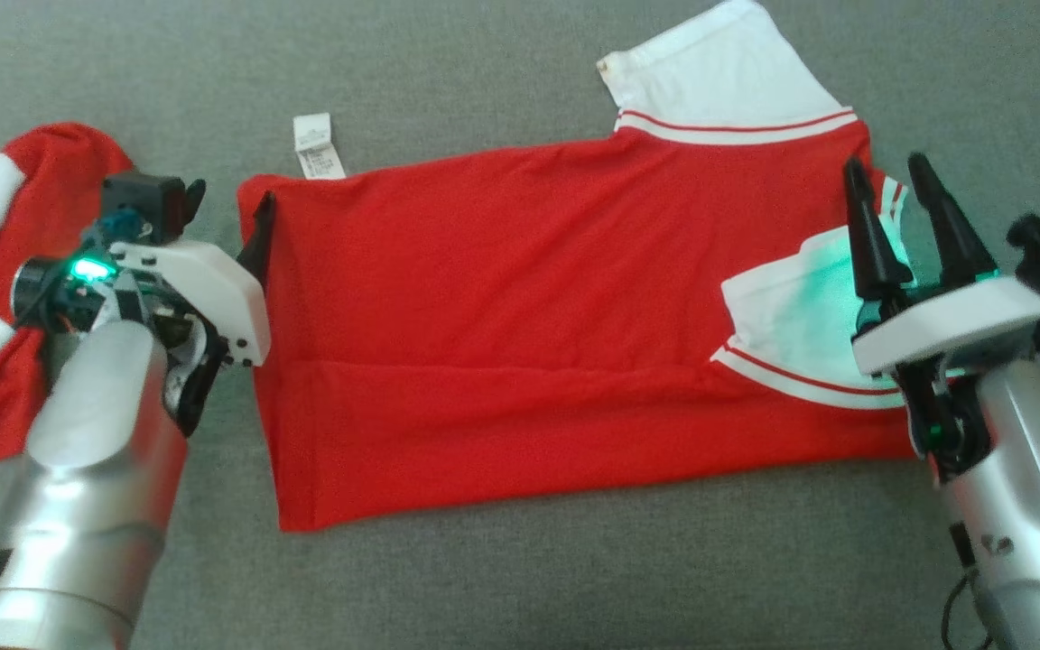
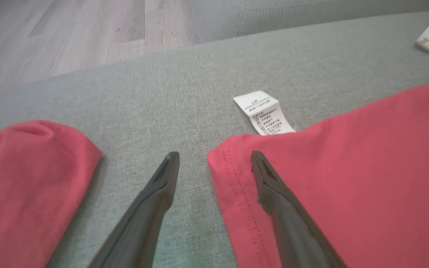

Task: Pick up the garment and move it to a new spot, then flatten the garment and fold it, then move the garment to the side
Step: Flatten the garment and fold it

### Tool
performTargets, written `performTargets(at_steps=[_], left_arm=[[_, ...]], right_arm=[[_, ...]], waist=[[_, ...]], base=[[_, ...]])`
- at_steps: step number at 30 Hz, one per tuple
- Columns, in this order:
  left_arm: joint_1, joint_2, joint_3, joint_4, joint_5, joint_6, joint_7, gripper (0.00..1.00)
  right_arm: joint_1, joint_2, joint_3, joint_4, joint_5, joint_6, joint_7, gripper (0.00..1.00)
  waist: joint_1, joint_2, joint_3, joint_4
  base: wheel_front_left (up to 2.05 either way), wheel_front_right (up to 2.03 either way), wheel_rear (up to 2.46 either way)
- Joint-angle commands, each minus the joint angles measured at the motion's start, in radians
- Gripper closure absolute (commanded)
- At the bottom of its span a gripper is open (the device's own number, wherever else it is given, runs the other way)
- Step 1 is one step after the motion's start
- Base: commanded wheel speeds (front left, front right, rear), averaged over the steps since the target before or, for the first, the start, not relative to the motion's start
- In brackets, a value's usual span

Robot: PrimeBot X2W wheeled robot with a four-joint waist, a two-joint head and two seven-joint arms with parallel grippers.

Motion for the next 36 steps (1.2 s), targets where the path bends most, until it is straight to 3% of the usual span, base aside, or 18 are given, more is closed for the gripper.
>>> performTargets(at_steps=[1,9,15,16,17,18,27,36], left_arm=[[-0.049,0.059,-0.004,-0.016,-0.024,-0.005,0.017,0.0],[-0.092,0.102,-0.076,0.015,-0.088,-0.005,0.021,0.0],[-0.108,0.098,-0.1,0.052,-0.115,-0.006,-0.013,0.0],[-0.11,0.096,-0.115,0.055,-0.121,-0.006,-0.01,0.42],[-0.111,0.092,-0.132,0.055,-0.131,-0.006,-0.005,0.96],[-0.114,0.09,-0.144,0.054,-0.142,-0.006,-0.004,1.0],[-0.18,0.044,-0.228,0.015,-0.151,-0.006,-0.101,1.0],[-0.241,-0.085,-0.304,0.044,-0.138,-0.006,-0.213,1.0]], right_arm=[[-0.031,-0.022,0.028,-0.033,-0.003,0.002,0.007,0.0],[-0.091,-0.03,0.036,-0.049,0.024,0.002,-0.011,0.0],[-0.116,-0.041,0.04,-0.046,0.036,0.002,-0.011,0.0],[-0.124,-0.047,0.04,-0.043,0.037,0.002,-0.005,0.0],[-0.132,-0.052,0.04,-0.039,0.038,0.002,0.002,0.0],[-0.142,-0.06,0.04,-0.033,0.038,0.002,0.014,0.0],[-0.33,-0.145,0.044,0.108,0.0,0.002,0.175,0.0],[-0.544,-0.217,0.022,0.354,-0.088,0.002,0.353,0.0]], waist=[[-0.0003,0.0,0.039,-0.013],[-0.0003,0.0,0.087,-0.027],[-0.0003,0.0,0.105,-0.027],[-0.0003,0.0,0.107,-0.024],[-0.0003,0.0,0.108,-0.019],[-0.0003,0.0,0.109,-0.012],[-0.0003,0.0,0.136,0.114],[-0.0003,0.0,0.191,0.263]], base=[[0.0,0.0,0.0],[0.0,0.0,0.0],[0.0,0.0,0.0],[0.0,0.0,0.0],[0.0,0.0,0.0],[0.0,0.0,0.0],[0.0,0.0,0.0],[0.0,0.0,0.0]])
